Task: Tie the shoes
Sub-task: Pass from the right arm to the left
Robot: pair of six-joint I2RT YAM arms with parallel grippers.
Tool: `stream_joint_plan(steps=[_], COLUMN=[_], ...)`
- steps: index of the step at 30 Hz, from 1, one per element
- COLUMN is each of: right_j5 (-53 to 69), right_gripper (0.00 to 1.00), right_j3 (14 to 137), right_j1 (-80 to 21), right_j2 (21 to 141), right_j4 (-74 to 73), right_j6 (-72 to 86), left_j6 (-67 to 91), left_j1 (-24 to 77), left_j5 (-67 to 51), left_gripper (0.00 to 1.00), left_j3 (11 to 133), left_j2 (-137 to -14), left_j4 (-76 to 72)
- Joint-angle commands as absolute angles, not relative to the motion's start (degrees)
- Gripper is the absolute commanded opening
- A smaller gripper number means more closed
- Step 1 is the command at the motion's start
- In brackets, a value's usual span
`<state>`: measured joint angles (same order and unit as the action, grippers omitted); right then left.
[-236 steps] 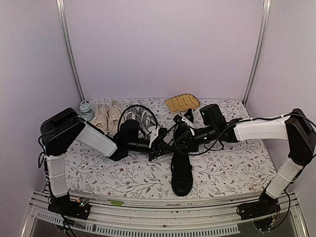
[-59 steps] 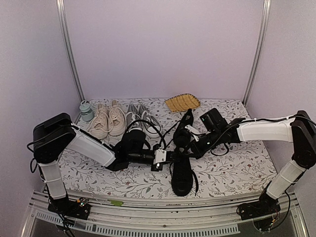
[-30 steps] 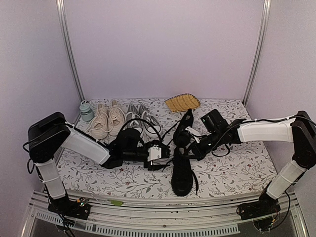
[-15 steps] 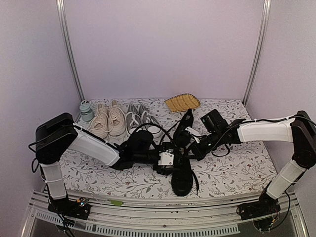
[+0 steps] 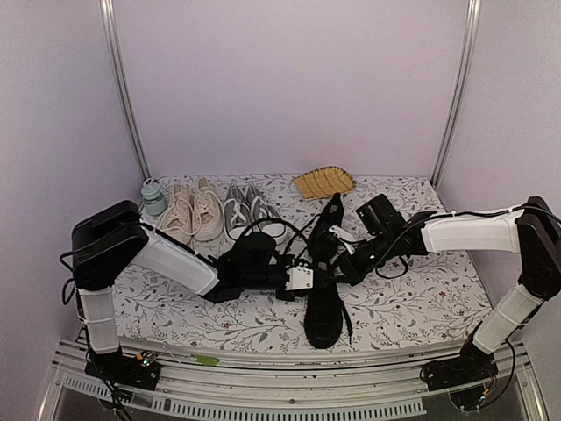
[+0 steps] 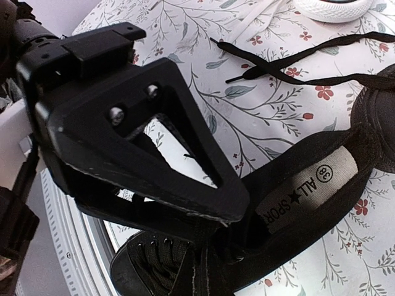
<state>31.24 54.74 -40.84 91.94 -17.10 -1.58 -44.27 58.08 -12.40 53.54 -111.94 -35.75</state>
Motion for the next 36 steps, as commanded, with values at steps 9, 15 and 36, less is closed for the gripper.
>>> stream_joint_plan(steps=[9,15,36], right_j5=[32.9,32.8,31.1], right_gripper=[0.0,0.01,0.07], right_j3=[55.8,56.1,55.8], right_j1=[-40.6,-40.6,-39.7], right_j2=[91.7,91.8,90.8], right_j4=[-16.7,-17.0,-18.0], right_j6=[-2.9,-3.2,-2.5], left_j6=[-40.9,-38.2,-36.4], left_j1=[58.2,57.9,57.6], left_j5=[-10.0,-11.9,-12.1], left_gripper=[0.19,0.11,0.26], left_j3=[54.3,52.9,53.7], left_j2=[-114.3,-113.3,-112.1], left_j4=[-38.6,-40.3,-42.0])
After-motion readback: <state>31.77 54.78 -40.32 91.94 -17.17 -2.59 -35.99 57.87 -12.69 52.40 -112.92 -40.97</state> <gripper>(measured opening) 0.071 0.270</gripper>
